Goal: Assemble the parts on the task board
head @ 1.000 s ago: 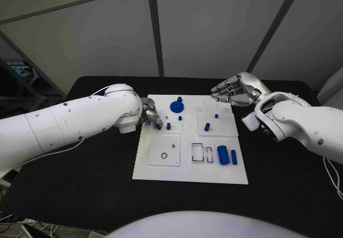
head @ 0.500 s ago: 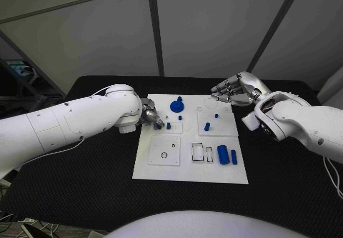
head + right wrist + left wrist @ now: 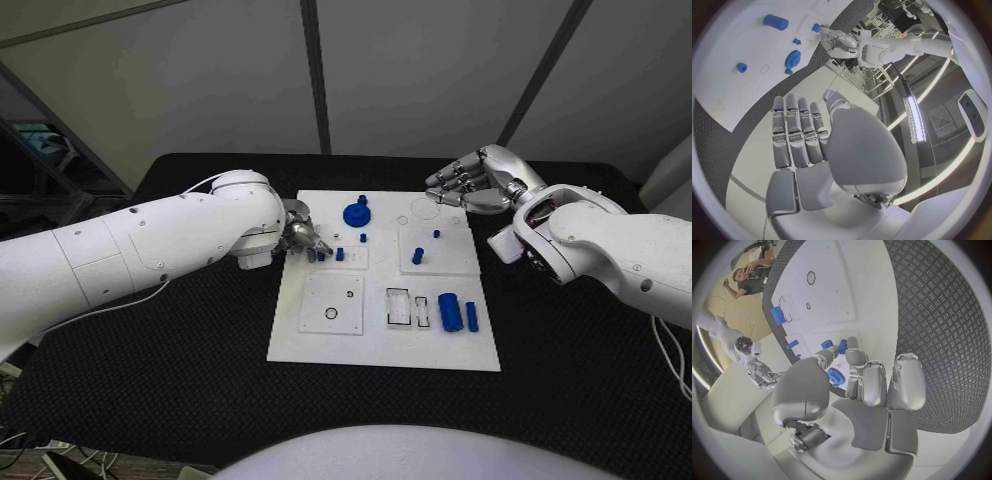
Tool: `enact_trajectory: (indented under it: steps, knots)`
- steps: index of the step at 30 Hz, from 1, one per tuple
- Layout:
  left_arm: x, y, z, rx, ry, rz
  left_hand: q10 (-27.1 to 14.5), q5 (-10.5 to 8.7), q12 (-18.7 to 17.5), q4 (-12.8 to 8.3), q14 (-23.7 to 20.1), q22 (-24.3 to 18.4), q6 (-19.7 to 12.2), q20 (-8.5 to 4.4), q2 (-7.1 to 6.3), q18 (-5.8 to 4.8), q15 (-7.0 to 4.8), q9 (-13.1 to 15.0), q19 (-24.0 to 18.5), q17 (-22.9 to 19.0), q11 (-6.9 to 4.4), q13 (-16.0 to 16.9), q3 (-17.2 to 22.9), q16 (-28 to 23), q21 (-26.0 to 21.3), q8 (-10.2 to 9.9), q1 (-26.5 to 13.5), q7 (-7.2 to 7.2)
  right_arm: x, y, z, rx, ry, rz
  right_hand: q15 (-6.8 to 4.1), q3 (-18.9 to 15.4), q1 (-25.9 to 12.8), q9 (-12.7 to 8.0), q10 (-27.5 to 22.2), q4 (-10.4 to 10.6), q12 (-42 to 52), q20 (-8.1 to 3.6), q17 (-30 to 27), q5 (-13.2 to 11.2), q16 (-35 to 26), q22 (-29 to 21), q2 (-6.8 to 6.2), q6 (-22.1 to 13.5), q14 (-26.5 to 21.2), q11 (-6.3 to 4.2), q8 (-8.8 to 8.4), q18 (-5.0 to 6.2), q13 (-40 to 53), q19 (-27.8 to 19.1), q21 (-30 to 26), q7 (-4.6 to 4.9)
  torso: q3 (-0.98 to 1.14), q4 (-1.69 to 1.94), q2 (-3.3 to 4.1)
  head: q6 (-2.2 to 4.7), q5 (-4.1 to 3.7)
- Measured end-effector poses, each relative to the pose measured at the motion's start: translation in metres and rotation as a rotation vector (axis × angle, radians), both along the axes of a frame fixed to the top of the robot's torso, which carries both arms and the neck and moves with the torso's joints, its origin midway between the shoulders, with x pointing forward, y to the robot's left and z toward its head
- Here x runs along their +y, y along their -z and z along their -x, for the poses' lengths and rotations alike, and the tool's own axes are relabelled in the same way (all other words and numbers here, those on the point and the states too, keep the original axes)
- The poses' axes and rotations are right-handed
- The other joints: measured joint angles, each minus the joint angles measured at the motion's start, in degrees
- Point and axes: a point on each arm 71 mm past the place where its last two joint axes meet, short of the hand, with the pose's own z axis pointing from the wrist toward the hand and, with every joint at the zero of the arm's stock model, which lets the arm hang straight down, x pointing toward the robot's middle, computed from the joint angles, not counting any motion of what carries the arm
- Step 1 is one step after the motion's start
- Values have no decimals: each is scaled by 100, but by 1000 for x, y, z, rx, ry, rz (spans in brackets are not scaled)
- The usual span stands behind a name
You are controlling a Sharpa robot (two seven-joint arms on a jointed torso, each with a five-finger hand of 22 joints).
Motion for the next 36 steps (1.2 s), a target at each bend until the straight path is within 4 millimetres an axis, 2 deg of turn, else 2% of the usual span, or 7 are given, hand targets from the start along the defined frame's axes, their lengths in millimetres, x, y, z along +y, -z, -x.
enact_trajectory:
  steps: [12,18,26,28,30,32,36]
  knots:
    - [6,0,0,-9,-17,3,21,-1,0,481,0,26,41,0,-51,0,0,-156,0,0,22,9,-1225,0,0,-13,-97,0,0,0,-1,1,0,1,0,16,0,0,0,16,0,0,-7,0,0,-6,0,0,0,0,0,0,0,0,0,0,-4,1,-2,9,-13]
    - [9,-6,-3,-45,-47,34,-5,-1,-26,616,0,-60,40,0,94,0,0,-205,0,0,46,-75,-1594,0,-80,-14,52,0,0,1,-1,1,0,1,0,16,0,0,0,16,0,0,-7,0,0,-6,0,0,0,0,0,0,0,0,0,0,-4,2,-2,10,-15]
    - [16,-17,-9,-112,-105,113,-548,-1,-674,811,38,-638,-253,10,123,5,38,-317,-160,0,140,-966,-2177,0,-740,-127,518,149,-1,1,-2,2,3,2,0,16,0,0,0,16,0,0,-7,0,0,-5,0,0,0,0,0,0,1,0,0,0,-1,5,-1,14,-18]
    - [16,-19,-10,-129,-114,141,-741,-1,-833,833,22,-984,-412,38,131,314,94,-359,-335,-3,198,-1147,-2292,-45,-1129,-193,698,202,-1,1,-2,2,4,3,0,16,0,0,0,16,0,0,-9,0,0,-7,0,0,0,0,0,0,1,0,-13,0,1,5,-1,16,-19]
    - [16,-21,-11,-142,-115,172,-1125,20,-1051,844,-80,-1917,-687,129,183,318,239,-455,-847,-629,338,-1279,-2392,-617,-2204,-337,931,352,-1,1,-2,2,4,3,0,16,0,0,0,16,0,0,-13,0,0,-11,0,0,0,0,0,0,1,0,-22,0,2,5,-1,20,-19]
    - [13,-22,-13,-162,-105,221,-1711,20,-1384,841,-884,-2785,-974,262,307,682,441,-599,-1554,-2059,541,-1466,-2403,-1912,-3365,-539,1260,539,-1,1,-2,2,4,3,0,16,0,0,0,16,0,0,-14,0,0,-11,0,0,0,0,0,0,1,0,-22,0,2,5,2,23,-20]
    - [2,-27,-16,-219,-59,306,-2634,20,-2040,572,-2265,-3511,-1274,557,393,665,783,-927,-2421,-3446,871,-1947,-2238,-3433,-4506,-977,2092,802,-1,1,-2,2,3,3,0,16,0,0,0,16,0,0,-13,0,0,-11,0,0,0,0,0,0,1,0,-22,0,3,5,3,54,-50]
